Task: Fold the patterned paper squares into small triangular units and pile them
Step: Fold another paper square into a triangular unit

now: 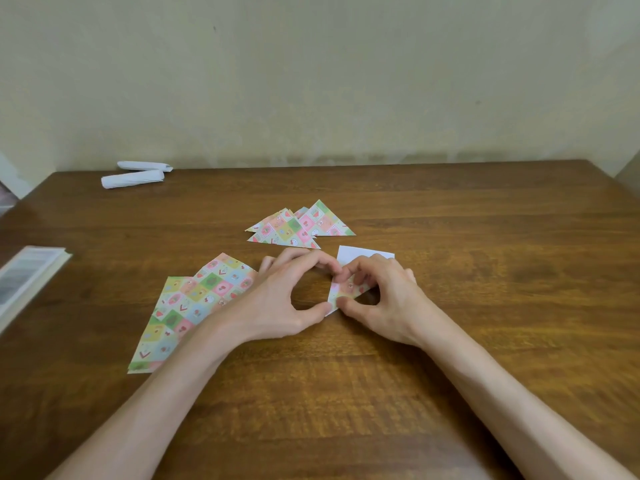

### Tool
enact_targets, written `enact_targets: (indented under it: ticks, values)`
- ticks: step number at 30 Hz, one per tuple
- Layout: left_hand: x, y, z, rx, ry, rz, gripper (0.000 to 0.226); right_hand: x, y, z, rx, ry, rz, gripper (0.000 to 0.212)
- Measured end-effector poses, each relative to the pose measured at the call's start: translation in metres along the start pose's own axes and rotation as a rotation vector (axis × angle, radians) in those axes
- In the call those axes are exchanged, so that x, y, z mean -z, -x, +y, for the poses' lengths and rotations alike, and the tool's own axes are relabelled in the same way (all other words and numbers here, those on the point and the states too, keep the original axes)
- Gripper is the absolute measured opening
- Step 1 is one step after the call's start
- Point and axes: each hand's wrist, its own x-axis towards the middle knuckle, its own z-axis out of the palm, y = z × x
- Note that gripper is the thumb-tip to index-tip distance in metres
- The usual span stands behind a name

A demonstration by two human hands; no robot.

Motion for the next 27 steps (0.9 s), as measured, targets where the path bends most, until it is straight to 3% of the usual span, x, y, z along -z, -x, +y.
enact_targets:
  ticks: [15, 20, 27]
  values:
    - [-0.006, -0.006, -0.011, 0.023, -0.002, -0.013, 0.046, 0.007, -0.007, 0.013, -0.005, 0.014, 0.093, 0.030]
    - [-0.008, -0.008, -0.013, -0.072, -0.070, -0.004, 0.033, 0.008, -0.006, 0.015, 0.020, 0.041, 0.068, 0.031]
    - [-0.013, -0.011, -0.019, -0.091, -0.130, 0.018, 0.033, 0.016, -0.007, 0.024, 0.006, 0.060, 0.105, 0.048]
